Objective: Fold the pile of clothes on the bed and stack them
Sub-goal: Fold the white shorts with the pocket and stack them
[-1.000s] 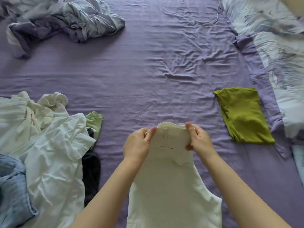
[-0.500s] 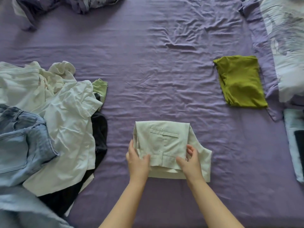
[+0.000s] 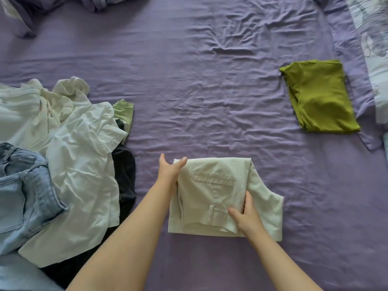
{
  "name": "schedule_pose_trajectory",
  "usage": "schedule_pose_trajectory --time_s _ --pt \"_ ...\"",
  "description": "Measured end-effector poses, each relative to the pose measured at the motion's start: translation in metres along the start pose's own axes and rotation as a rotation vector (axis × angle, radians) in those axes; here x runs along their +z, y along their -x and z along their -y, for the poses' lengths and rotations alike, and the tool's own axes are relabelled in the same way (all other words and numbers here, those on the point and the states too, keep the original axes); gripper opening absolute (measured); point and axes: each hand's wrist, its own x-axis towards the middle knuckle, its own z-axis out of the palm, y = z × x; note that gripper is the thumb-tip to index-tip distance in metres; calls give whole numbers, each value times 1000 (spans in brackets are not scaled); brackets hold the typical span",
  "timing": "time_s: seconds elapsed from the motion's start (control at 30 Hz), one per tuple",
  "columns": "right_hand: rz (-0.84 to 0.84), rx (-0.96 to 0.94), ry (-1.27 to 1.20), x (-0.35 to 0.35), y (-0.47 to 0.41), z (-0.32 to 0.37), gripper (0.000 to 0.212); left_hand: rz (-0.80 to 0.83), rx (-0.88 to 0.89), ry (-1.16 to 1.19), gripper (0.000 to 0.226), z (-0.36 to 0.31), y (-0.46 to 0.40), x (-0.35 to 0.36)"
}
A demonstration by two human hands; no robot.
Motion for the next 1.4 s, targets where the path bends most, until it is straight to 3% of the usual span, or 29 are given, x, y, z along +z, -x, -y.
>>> schedule_pose_trajectory --time_s 0.13,0.3,0.37,0.5,0.63,0.67,0.73,0.8,1.13,1.4 --pt "-19 -32 110 2 -4 -6 77 -62 -43 -33 95 0 -15 5" --pt "-79 -44 345 8 -8 -5 78 -153 232 -804 85 2 -18 7" --pt "-202 -77 419 0 -4 -4 84 -264 255 -908 87 5 -16 4" --pt "-546 -50 419 -32 -3 -13 80 -208 41 -564 100 23 -4 -8" --pt "-485 216 88 -50 -14 -14 86 -58 -102 -408 84 47 19 -12" --pt "-470 258 32 -51 -16 -12 80 -30 -137 -357 77 49 23 -12" --pt "-429 286 -33 -55 -15 -4 49 23 -176 -277 57 47 31 -11" --pt "-389 237 -98 -60 -8 6 21 65 -153 -240 40 41 40 -10" --pt "-379 22 -103 -147 33 67 15 214 57 -236 29 -35 98 32" --pt "-517 -153 -147 -263 62 80 23 296 241 -230 6 -71 156 133"
